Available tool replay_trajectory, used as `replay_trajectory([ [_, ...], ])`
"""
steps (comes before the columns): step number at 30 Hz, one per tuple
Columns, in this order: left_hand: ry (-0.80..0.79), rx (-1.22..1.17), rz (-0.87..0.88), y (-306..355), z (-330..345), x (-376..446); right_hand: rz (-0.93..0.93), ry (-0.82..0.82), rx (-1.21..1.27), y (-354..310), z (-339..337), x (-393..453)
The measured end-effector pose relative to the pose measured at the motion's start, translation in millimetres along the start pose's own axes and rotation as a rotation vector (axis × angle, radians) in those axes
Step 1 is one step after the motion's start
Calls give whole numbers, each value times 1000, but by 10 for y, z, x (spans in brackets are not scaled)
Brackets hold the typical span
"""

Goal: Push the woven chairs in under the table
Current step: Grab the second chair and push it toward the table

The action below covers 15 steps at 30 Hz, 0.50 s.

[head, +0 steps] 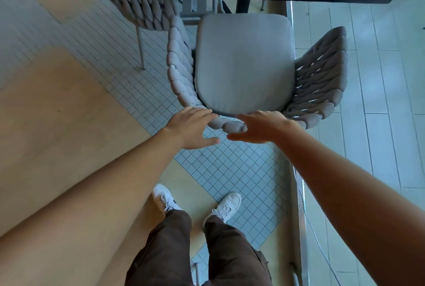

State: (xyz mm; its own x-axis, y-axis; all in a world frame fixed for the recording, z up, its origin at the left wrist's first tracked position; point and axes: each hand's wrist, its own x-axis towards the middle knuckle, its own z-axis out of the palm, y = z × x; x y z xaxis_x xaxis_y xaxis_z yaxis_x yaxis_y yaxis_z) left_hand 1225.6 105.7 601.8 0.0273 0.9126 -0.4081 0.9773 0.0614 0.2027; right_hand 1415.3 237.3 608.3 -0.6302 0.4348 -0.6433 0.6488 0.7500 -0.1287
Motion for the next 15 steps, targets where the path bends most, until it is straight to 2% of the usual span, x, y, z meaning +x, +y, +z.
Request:
replay_trajectory([
  [3,80,-49,-78,-262,-128,-330,-44,93,-3,-358,-213,-73],
  [7,90,-99,-210,-778,-307,-729,-126,206,-36,-916,-427,-59],
  [15,175,-109,-313,-1923,-554,-1528,-204,252,-68,-2245,-912,277],
])
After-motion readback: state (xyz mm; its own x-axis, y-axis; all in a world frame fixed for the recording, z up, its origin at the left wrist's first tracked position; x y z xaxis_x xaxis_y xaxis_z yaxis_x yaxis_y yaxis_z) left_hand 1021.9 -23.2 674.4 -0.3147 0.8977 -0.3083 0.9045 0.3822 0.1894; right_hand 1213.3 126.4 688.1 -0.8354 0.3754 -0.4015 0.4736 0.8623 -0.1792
